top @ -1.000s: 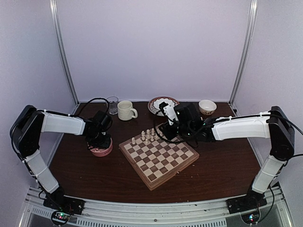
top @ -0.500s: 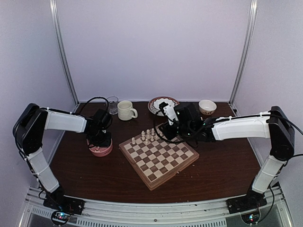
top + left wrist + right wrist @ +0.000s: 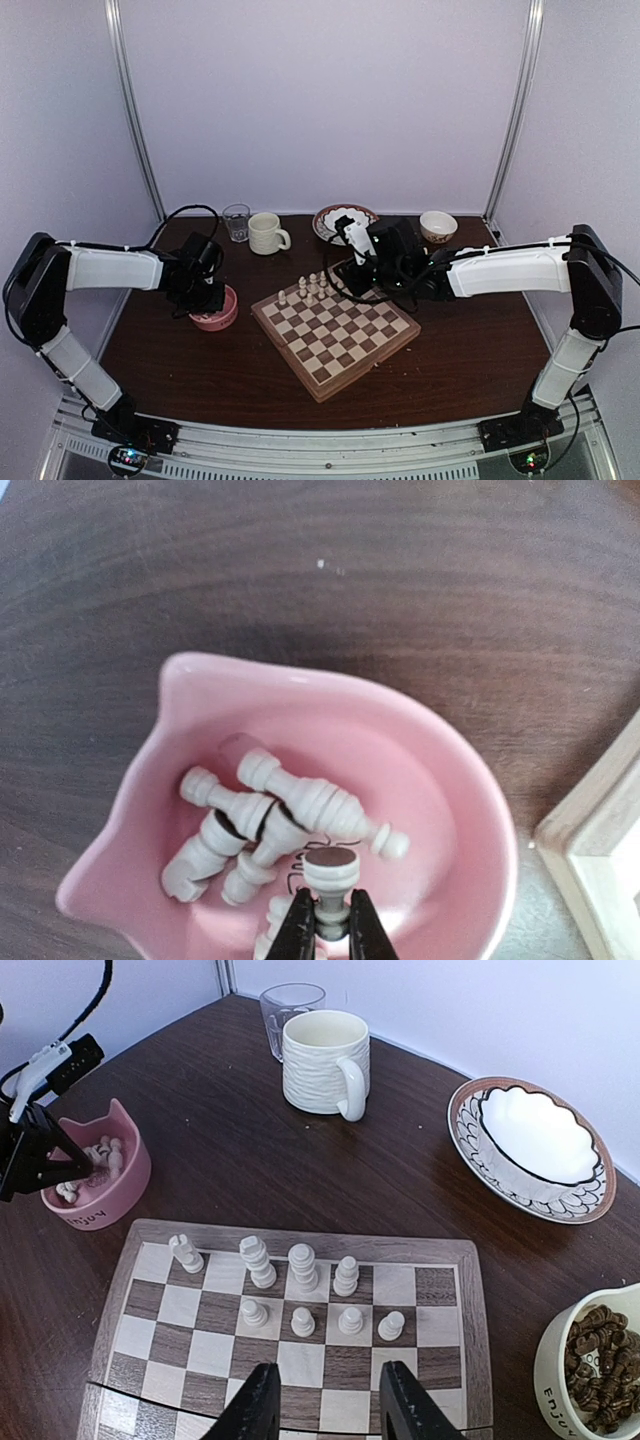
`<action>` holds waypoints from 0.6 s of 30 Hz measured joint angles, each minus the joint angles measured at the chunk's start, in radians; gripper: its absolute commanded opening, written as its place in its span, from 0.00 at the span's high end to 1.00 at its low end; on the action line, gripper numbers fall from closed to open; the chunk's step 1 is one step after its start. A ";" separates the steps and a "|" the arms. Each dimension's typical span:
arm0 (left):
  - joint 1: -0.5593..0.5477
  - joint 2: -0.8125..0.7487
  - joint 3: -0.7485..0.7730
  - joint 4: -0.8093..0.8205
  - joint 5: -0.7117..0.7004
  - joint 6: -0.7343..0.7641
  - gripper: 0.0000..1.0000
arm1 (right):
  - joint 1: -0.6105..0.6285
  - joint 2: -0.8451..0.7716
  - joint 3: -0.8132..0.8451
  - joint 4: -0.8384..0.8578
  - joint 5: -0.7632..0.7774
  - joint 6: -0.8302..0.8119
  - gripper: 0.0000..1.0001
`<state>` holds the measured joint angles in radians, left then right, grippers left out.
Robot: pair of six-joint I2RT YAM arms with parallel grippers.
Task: Set up the chess pieces on the board
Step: Pick up the pawn from the storage box.
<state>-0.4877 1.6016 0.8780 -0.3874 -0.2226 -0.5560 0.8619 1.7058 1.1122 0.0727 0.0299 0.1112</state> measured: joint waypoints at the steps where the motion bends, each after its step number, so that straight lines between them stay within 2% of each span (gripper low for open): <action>1: 0.000 -0.022 -0.006 0.004 0.000 0.001 0.90 | 0.002 0.000 0.000 0.000 0.000 0.000 0.63; 14: 0.000 -0.138 -0.053 0.035 0.039 0.007 0.92 | 0.013 0.000 -0.001 0.009 -0.020 -0.008 0.63; 18: 0.000 -0.180 -0.107 0.112 0.117 0.024 0.91 | 0.021 0.000 -0.013 0.033 -0.068 -0.011 0.63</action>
<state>-0.4877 1.4220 0.7712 -0.2756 -0.1059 -0.5316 0.8825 1.7058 1.0988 0.1055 -0.0383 0.0998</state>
